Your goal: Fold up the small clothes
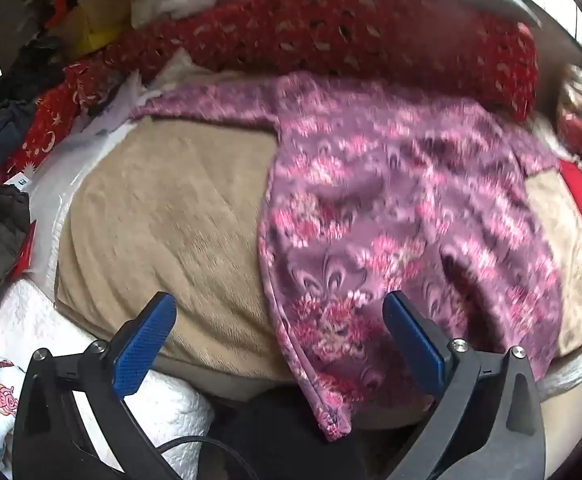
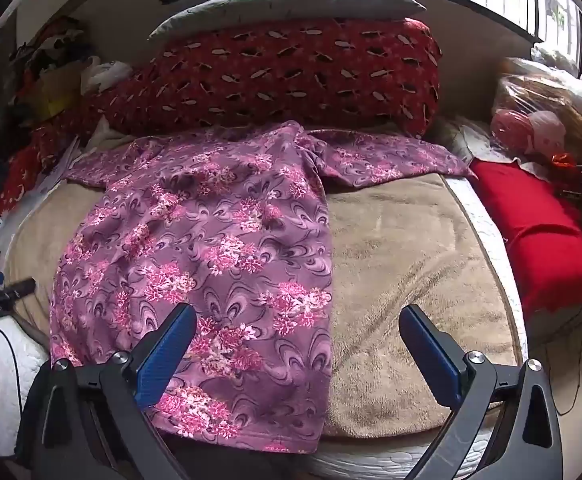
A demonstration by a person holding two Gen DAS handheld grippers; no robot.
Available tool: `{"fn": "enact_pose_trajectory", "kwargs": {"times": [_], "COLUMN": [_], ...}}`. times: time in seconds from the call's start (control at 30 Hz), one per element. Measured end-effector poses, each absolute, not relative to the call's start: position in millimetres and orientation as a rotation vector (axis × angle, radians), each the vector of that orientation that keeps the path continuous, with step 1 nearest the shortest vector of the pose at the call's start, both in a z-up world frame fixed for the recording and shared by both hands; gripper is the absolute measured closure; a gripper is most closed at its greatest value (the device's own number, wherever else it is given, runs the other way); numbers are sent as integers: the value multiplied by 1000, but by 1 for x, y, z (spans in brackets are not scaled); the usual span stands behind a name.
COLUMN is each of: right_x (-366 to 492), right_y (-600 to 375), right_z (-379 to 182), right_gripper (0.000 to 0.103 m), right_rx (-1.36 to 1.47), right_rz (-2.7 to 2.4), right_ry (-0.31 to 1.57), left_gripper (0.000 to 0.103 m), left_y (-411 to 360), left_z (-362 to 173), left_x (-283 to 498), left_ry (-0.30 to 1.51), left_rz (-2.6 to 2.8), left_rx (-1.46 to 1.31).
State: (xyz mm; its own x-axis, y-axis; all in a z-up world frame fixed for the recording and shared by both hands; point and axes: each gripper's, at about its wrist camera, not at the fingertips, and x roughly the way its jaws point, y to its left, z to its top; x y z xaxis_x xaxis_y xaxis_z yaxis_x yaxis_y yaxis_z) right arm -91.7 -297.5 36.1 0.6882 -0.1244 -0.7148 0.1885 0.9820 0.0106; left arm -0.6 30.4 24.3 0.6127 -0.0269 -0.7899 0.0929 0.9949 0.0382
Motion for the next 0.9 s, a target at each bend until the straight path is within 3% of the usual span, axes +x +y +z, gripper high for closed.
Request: {"fn": "enact_pose_trajectory", "kwargs": {"times": [0.9], "right_x": [-130], "right_y": [-303], "right_z": [44], "right_gripper": [3], "right_rx": [119], "right_rz": [-201], "right_ry": [707], "left_gripper": [0], "left_y": [-28], "left_z": [46], "left_x": [-63], "left_ry": [747], "left_rz": [-156], "left_rx": [189]}}
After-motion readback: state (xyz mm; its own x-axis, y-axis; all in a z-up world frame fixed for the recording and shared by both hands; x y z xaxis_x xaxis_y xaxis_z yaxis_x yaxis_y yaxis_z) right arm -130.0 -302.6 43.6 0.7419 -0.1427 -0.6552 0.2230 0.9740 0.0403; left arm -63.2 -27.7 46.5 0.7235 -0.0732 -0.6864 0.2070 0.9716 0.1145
